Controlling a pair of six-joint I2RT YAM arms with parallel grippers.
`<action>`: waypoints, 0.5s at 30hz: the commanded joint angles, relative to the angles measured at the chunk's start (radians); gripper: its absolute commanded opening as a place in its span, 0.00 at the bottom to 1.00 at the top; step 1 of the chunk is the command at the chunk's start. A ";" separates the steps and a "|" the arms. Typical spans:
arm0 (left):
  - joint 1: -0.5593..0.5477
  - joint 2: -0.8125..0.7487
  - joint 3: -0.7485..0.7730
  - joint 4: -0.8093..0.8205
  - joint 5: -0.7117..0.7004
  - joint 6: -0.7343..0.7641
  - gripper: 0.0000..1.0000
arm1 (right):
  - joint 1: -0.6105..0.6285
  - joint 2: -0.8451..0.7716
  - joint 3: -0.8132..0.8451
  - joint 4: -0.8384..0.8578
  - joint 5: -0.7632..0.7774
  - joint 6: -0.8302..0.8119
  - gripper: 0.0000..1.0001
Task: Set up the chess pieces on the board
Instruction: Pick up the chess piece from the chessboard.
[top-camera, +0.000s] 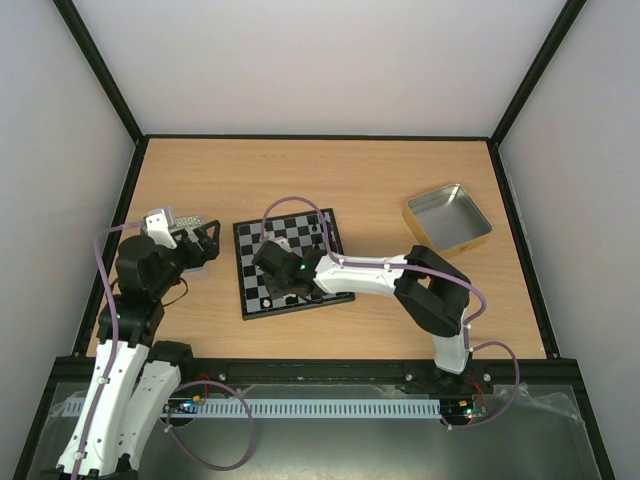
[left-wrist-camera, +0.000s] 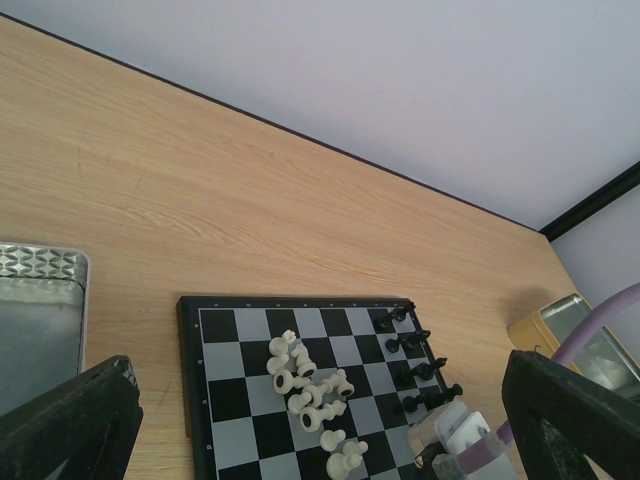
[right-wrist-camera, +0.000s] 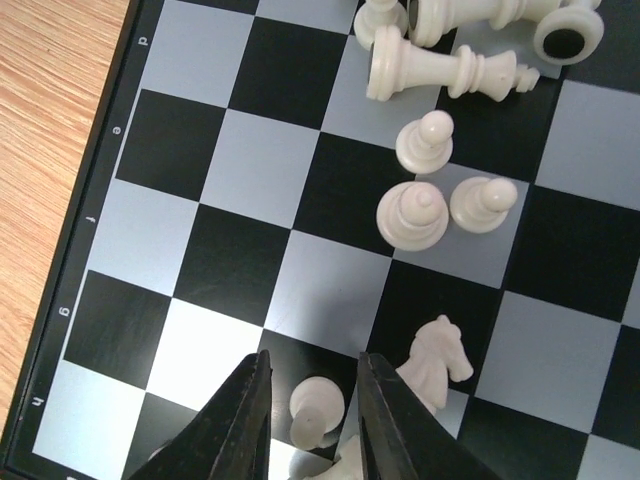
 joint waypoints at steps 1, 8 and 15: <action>0.004 -0.003 -0.009 0.006 -0.007 0.002 1.00 | 0.015 0.005 0.002 -0.026 0.004 -0.004 0.22; 0.004 -0.002 -0.006 0.003 -0.014 0.002 1.00 | 0.016 0.024 0.021 -0.052 0.018 0.007 0.17; 0.005 -0.003 -0.007 0.003 -0.014 0.001 1.00 | 0.016 0.034 0.020 -0.055 0.013 0.011 0.16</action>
